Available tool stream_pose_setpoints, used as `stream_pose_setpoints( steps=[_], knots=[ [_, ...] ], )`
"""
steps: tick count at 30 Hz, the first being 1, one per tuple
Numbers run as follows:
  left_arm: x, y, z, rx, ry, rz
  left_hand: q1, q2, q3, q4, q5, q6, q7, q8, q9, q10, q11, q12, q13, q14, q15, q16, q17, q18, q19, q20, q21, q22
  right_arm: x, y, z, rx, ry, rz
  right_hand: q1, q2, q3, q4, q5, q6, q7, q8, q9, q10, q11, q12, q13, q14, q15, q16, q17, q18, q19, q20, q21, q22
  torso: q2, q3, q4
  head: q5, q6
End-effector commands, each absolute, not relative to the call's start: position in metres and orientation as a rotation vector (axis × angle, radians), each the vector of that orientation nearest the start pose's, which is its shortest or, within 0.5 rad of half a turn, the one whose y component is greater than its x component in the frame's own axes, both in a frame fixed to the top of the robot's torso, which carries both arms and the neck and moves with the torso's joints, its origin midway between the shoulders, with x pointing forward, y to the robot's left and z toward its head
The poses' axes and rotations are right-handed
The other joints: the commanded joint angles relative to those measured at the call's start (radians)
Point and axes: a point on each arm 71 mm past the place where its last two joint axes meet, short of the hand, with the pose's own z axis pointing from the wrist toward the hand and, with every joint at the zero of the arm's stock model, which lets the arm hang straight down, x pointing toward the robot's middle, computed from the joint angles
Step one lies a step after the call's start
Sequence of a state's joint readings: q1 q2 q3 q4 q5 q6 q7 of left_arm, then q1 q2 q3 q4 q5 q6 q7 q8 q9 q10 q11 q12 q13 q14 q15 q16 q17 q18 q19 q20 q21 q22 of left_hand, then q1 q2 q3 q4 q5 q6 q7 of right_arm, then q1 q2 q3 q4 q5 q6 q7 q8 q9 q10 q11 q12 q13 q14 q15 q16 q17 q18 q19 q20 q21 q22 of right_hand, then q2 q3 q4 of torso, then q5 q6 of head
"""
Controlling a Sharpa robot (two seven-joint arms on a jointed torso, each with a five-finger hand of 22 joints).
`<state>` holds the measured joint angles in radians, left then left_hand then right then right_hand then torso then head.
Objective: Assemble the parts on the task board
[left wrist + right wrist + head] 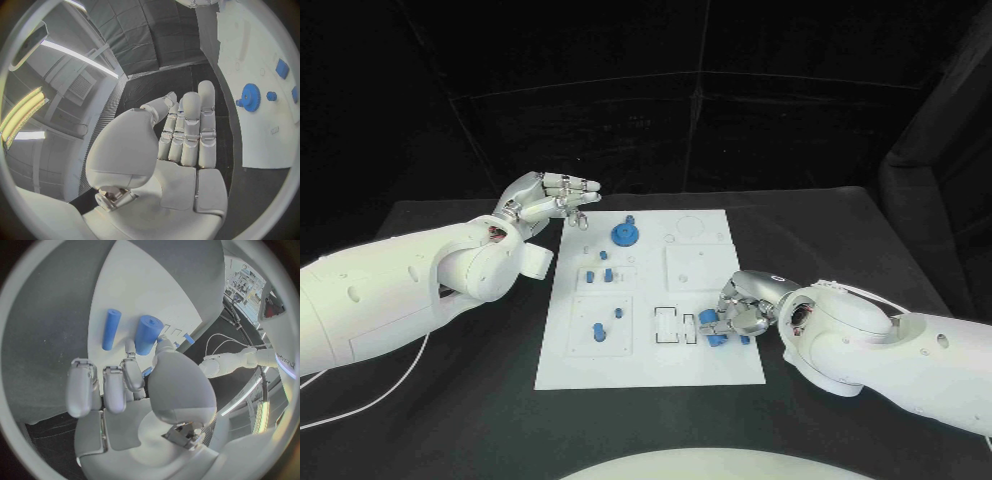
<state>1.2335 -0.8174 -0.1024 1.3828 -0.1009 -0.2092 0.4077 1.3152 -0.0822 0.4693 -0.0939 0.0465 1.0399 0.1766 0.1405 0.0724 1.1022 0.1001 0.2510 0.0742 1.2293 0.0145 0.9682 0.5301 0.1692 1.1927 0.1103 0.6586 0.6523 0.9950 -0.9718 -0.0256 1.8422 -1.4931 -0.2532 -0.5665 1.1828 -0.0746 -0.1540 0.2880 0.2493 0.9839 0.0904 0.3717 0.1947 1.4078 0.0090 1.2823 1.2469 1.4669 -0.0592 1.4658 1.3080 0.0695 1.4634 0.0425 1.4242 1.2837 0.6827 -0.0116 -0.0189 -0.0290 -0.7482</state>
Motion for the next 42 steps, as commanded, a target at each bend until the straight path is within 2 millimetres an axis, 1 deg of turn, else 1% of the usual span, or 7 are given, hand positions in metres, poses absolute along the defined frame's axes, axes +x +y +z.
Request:
stream_pose_setpoints(
  steps=[1,10,16,21,29,37,42],
  knots=[
    [0.510,0.232,-0.188,-0.971,1.470,-1.509,-0.002,0.012,-0.007,0.001,0.003,0.000,-0.001,0.005,0.000,-0.007,0.001,0.004,0.001,-0.004,-0.001,-0.001,-0.001,0.014,-0.008,0.002,-0.004,-0.001,0.385,-0.193,-0.257,0.022,2.035,0.380,0.006,-0.004,-0.007,0.000,0.012,-0.009,-0.003,-0.002,-0.001,0.005,-0.002,0.001,0.002,0.061,-0.005,0.004,0.007,-0.012,0.010,-0.001,0.004,0.001,0.000,-0.0005,0.0003,0.001,-0.001],
    [0.510,0.233,-0.188,-0.972,1.472,-1.509,-0.002,0.012,-0.007,0.001,0.003,0.000,-0.001,0.005,0.000,-0.007,0.001,0.004,0.001,-0.004,-0.001,-0.001,-0.001,0.014,-0.008,0.002,-0.004,-0.001,0.385,-0.190,-0.256,0.043,1.989,0.396,0.050,0.026,-0.010,-0.005,0.106,-0.015,-0.006,0.026,0.023,0.011,-0.005,0.009,0.026,0.062,-0.007,0.008,0.014,-0.014,0.012,-0.002,0.009,0.010,-0.001,-0.0002,-0.0010,0.004,-0.001],
    [0.510,0.234,-0.188,-0.973,1.472,-1.508,-0.002,0.013,-0.008,0.001,0.003,0.000,-0.001,0.006,0.001,-0.007,0.001,0.006,0.001,-0.004,-0.001,-0.001,-0.002,0.014,-0.007,0.002,-0.005,-0.002,0.380,-0.191,-0.247,0.165,1.913,0.506,0.080,0.044,-0.016,-0.008,0.203,-0.022,-0.007,0.038,0.039,0.012,-0.007,0.004,0.033,0.063,-0.009,0.011,0.021,-0.015,0.014,-0.005,0.013,0.018,-0.002,-0.0004,-0.0007,0.007,0.001],
    [0.510,0.235,-0.188,-0.973,1.472,-1.507,-0.002,0.013,-0.008,0.001,0.003,0.000,-0.001,0.006,0.001,-0.007,0.001,0.006,0.001,-0.004,-0.001,-0.001,-0.002,0.014,-0.007,0.002,-0.005,-0.002,0.374,-0.192,-0.240,0.262,1.877,0.586,0.094,0.053,-0.019,-0.008,0.255,-0.025,-0.007,0.042,0.046,0.013,-0.007,0.001,0.037,0.063,-0.010,0.012,0.024,-0.015,0.014,-0.006,0.013,0.018,-0.002,-0.0018,0.0002,0.005,0.003],
    [0.510,0.234,-0.188,-0.973,1.472,-1.508,-0.002,0.013,-0.008,0.001,0.003,0.000,-0.001,0.006,0.001,-0.007,0.001,0.006,0.001,-0.004,-0.001,-0.001,-0.002,0.014,-0.007,0.002,-0.005,-0.002,0.370,-0.186,-0.234,0.338,1.839,0.666,0.096,0.057,-0.022,-0.006,0.273,-0.025,-0.008,0.045,0.050,0.015,-0.008,0.001,0.040,0.064,-0.010,0.015,0.031,-0.015,0.015,-0.006,0.015,0.021,0.000,-0.0013,0.0011,0.011,0.008],
    [0.510,0.234,-0.188,-0.973,1.475,-1.509,-0.002,0.013,-0.008,0.001,0.003,0.000,-0.001,0.006,0.001,-0.007,0.001,0.006,0.001,-0.004,-0.001,-0.001,-0.002,0.014,-0.007,0.002,-0.005,-0.002,0.370,-0.173,-0.239,0.340,1.914,0.687,0.089,0.070,-0.025,-0.001,0.286,-0.014,-0.011,0.050,0.055,0.021,-0.010,0.007,0.049,0.068,-0.012,0.024,0.052,-0.018,0.020,-0.007,0.022,0.035,0.000,-0.0020,-0.0006,0.013,0.005],
    [0.509,0.233,-0.188,-0.973,1.479,-1.513,-0.002,0.013,-0.008,0.001,0.003,0.000,-0.001,0.006,0.001,-0.007,0.001,0.006,0.001,-0.004,-0.001,-0.001,-0.002,0.014,-0.007,0.002,-0.005,-0.002,0.370,-0.165,-0.246,0.327,1.986,0.657,0.063,0.080,-0.039,0.001,0.269,0.008,-0.020,0.056,0.065,0.024,-0.017,0.002,0.050,0.069,-0.016,0.027,0.060,-0.019,0.022,-0.010,0.025,0.041,0.000,-0.0021,0.0012,0.014,0.003]
  ],
)
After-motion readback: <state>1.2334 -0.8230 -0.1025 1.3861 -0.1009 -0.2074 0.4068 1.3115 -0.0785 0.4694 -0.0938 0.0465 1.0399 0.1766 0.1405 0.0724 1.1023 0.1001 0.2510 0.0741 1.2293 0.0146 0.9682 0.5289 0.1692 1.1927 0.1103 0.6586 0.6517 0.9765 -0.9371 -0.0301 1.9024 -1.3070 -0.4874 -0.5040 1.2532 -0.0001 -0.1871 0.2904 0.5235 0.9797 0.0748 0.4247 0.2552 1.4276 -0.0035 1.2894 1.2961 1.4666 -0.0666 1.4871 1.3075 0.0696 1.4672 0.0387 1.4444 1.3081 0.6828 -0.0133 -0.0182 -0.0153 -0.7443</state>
